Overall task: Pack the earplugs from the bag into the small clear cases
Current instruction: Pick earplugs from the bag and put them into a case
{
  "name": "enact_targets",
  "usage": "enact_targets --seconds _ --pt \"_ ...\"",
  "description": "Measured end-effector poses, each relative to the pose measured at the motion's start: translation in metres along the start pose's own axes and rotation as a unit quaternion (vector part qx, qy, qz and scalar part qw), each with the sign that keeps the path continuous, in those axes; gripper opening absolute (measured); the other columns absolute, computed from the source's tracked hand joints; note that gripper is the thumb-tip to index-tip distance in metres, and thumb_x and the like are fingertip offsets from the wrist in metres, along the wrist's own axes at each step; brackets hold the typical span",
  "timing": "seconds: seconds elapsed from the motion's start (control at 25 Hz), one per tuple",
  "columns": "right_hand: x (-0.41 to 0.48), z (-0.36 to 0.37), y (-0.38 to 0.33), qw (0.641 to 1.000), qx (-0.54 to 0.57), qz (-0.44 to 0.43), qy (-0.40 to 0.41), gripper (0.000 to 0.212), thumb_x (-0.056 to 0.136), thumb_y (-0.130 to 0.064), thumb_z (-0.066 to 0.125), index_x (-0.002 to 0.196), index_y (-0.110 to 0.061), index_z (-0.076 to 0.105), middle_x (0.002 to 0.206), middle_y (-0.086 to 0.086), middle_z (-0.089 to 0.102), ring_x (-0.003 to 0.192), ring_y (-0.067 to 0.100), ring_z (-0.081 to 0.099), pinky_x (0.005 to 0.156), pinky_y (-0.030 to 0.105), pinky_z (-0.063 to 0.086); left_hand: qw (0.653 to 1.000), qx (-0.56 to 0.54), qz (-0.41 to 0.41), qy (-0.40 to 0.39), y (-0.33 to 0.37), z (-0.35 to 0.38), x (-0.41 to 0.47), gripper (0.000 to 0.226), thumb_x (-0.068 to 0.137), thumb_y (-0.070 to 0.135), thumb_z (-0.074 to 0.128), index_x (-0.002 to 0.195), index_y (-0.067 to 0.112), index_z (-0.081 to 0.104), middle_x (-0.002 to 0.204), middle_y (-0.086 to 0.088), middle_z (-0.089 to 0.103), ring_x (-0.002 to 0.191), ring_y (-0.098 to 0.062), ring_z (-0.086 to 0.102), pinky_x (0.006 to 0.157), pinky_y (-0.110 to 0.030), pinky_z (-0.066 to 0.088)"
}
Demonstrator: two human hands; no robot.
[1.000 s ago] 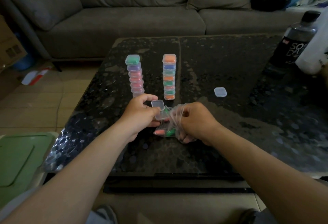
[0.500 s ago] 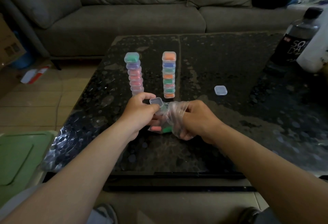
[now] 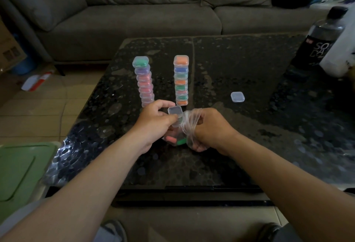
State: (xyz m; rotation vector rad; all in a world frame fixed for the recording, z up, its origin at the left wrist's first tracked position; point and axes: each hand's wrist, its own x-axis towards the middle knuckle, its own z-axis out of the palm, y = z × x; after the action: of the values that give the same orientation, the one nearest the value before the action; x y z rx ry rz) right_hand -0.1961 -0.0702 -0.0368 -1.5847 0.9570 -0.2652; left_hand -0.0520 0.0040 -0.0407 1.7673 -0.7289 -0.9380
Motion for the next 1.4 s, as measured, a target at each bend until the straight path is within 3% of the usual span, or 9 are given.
enact_targets --seconds 0.16,0.48,0.64,0.8,0.92,1.04,1.12,1.24,1.4 --pt "-0.001 -0.002 0.000 1.000 -0.006 -0.011 0.003 0.013 0.090 -0.010 0.072 0.090 -0.024 0.072 0.078 0.011 0.073 0.058 0.021 0.067 0.048 0.028 0.053 1.000 -0.012 0.004 -0.009 0.003 0.001 -0.002 0.027 0.096 0.009 0.068 0.106 0.033 0.063 0.095 -0.011 0.075 0.069 -0.021 0.076 0.050 -0.031 0.055" --pt "-0.006 -0.009 -0.001 0.999 0.029 -0.023 -0.021 0.014 0.089 -0.017 0.075 0.101 -0.023 0.072 0.076 0.010 0.075 0.063 0.023 0.072 0.064 0.040 0.063 0.999 -0.051 0.011 0.013 0.003 -0.001 0.001 0.029 0.091 0.005 0.073 0.110 0.025 0.068 0.089 -0.012 0.077 0.081 -0.026 0.078 0.065 -0.041 0.062" --pt "-0.010 -0.015 -0.002 0.999 0.039 -0.028 0.023 0.019 0.091 -0.006 0.071 0.103 -0.020 0.071 0.081 0.008 0.077 0.076 0.023 0.076 0.069 0.039 0.064 0.996 -0.061 0.012 0.061 0.002 -0.012 0.006 0.033 0.088 0.003 0.075 0.116 0.019 0.070 0.096 -0.004 0.074 0.089 -0.021 0.077 0.084 -0.043 0.064" --pt "-0.015 -0.023 -0.005 0.998 0.044 -0.004 0.046 0.017 0.089 0.003 0.067 0.100 -0.010 0.069 0.086 0.010 0.077 0.077 0.020 0.077 0.072 0.039 0.064 0.996 -0.046 0.002 0.076 0.000 -0.017 0.007 0.033 0.088 0.007 0.076 0.116 0.024 0.068 0.117 -0.009 0.069 0.093 -0.021 0.075 0.081 -0.039 0.064" --pt "-0.014 -0.026 -0.005 0.993 0.012 -0.010 0.114 0.014 0.090 -0.003 0.068 0.097 -0.016 0.067 0.086 0.005 0.076 0.074 0.015 0.076 0.070 0.035 0.064 0.997 -0.017 0.006 0.079 0.002 -0.019 0.003 0.032 0.090 0.009 0.074 0.116 0.027 0.067 0.117 -0.006 0.069 0.091 -0.018 0.075 0.076 -0.035 0.064" --pt "-0.016 -0.031 -0.006 0.972 -0.067 -0.068 0.214 0.013 0.093 -0.014 0.066 0.094 -0.027 0.065 0.086 -0.003 0.072 0.077 0.009 0.071 0.063 0.024 0.058 0.995 0.015 0.030 0.094 0.011 -0.021 -0.004 0.035 0.092 0.010 0.071 0.122 0.027 0.065 0.103 -0.001 0.073 0.083 -0.016 0.073 0.067 -0.030 0.058" --pt "-0.021 -0.035 -0.008 0.947 -0.168 -0.138 0.236 0.010 0.096 -0.018 0.062 0.098 -0.028 0.063 0.087 -0.009 0.066 0.077 0.005 0.065 0.061 0.016 0.050 0.995 -0.003 0.049 0.084 0.018 -0.020 -0.011 0.036 0.092 0.008 0.071 0.122 0.027 0.065 0.092 -0.001 0.076 0.077 -0.017 0.075 0.065 -0.029 0.058" --pt "-0.031 -0.035 -0.011 0.910 -0.263 -0.239 0.214 0.015 0.096 -0.015 0.063 0.104 -0.027 0.066 0.093 -0.014 0.062 0.084 0.002 0.061 0.071 0.017 0.052 0.996 -0.034 0.075 0.026 0.025 -0.012 -0.023 0.036 0.092 0.004 0.071 0.115 0.032 0.065 0.082 -0.002 0.079 0.078 -0.018 0.077 0.070 -0.036 0.063" --pt "-0.035 -0.025 -0.008 0.902 -0.259 -0.302 0.166 0.018 0.092 -0.013 0.069 0.104 -0.026 0.071 0.095 -0.018 0.062 0.088 -0.002 0.061 0.078 0.014 0.053 0.993 -0.033 0.109 -0.008 0.023 -0.004 -0.028 0.037 0.093 0.001 0.070 0.119 0.027 0.068 0.079 -0.009 0.077 0.076 -0.021 0.076 0.074 -0.043 0.064"
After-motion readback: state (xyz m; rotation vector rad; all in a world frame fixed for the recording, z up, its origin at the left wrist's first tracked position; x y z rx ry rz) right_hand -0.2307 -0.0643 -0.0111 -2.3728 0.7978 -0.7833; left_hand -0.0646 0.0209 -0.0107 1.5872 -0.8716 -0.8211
